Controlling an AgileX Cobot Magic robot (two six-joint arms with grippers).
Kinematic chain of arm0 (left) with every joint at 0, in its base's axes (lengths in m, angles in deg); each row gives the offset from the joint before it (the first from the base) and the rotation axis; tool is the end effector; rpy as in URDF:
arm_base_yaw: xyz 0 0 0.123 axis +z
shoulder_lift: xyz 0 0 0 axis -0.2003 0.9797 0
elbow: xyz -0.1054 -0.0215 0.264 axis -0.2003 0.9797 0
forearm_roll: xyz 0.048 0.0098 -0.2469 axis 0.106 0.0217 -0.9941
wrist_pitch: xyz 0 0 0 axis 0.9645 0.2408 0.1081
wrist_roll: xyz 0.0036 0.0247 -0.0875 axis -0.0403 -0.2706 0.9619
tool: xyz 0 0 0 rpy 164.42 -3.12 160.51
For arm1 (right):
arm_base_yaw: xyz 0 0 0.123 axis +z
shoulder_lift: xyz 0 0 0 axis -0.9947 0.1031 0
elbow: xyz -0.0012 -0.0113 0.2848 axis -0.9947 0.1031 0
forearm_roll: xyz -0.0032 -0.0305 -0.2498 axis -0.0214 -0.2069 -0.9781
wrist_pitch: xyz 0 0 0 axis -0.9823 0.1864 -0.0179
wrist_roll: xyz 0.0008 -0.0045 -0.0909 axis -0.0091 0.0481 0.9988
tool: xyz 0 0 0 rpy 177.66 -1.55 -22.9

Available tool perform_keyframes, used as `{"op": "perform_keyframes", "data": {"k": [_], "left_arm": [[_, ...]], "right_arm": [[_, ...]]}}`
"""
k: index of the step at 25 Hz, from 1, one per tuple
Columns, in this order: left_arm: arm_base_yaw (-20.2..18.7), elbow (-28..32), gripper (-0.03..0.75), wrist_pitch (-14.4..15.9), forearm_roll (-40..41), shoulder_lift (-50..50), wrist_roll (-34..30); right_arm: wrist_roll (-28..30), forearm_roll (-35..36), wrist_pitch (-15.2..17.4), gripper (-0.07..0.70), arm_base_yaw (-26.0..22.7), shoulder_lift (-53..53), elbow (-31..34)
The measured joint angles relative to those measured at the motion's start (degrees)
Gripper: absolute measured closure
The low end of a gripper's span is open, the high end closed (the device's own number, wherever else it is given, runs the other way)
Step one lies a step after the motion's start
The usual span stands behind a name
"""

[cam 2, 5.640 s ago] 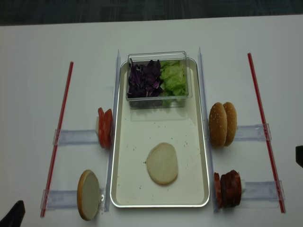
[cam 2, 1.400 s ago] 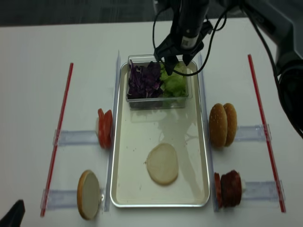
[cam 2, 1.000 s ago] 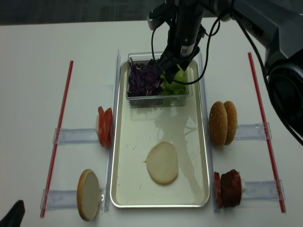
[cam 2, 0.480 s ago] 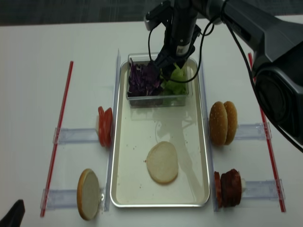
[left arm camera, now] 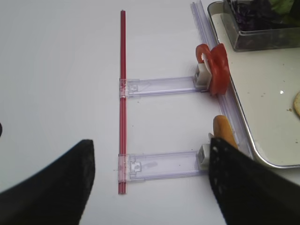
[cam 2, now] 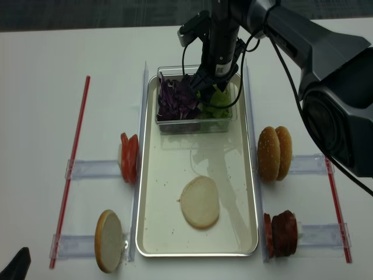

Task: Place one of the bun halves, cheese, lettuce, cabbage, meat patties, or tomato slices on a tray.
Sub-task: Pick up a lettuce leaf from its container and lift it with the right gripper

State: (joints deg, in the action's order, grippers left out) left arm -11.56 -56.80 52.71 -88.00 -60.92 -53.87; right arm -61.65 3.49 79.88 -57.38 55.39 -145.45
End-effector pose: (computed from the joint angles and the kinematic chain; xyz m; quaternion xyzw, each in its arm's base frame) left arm -0.0116 -0.0007 0.2650 -0.0103 0.8816 -0.0096 0.4718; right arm 0.4319 0.2314 0.1744 -0.3453 0.9335 0.0764 0.0587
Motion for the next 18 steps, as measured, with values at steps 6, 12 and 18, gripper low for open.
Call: {"op": "perform_keyframes", "data": {"k": [6, 12, 18], "left_arm": [[0.00, 0.00, 0.244, 0.00, 0.00, 0.00, 0.00], [0.00, 0.00, 0.244, 0.00, 0.00, 0.00, 0.00], [0.00, 0.00, 0.244, 0.00, 0.00, 0.00, 0.00]], "right_arm": [[0.00, -0.22, 0.00, 0.191, 0.00, 1.72, -0.04], [-0.50, -0.09, -0.47, 0.232, 0.04, 2.29, -0.13], [-1.38, -0.43, -0.47, 0.311, 0.04, 2.70, -0.13]]}}
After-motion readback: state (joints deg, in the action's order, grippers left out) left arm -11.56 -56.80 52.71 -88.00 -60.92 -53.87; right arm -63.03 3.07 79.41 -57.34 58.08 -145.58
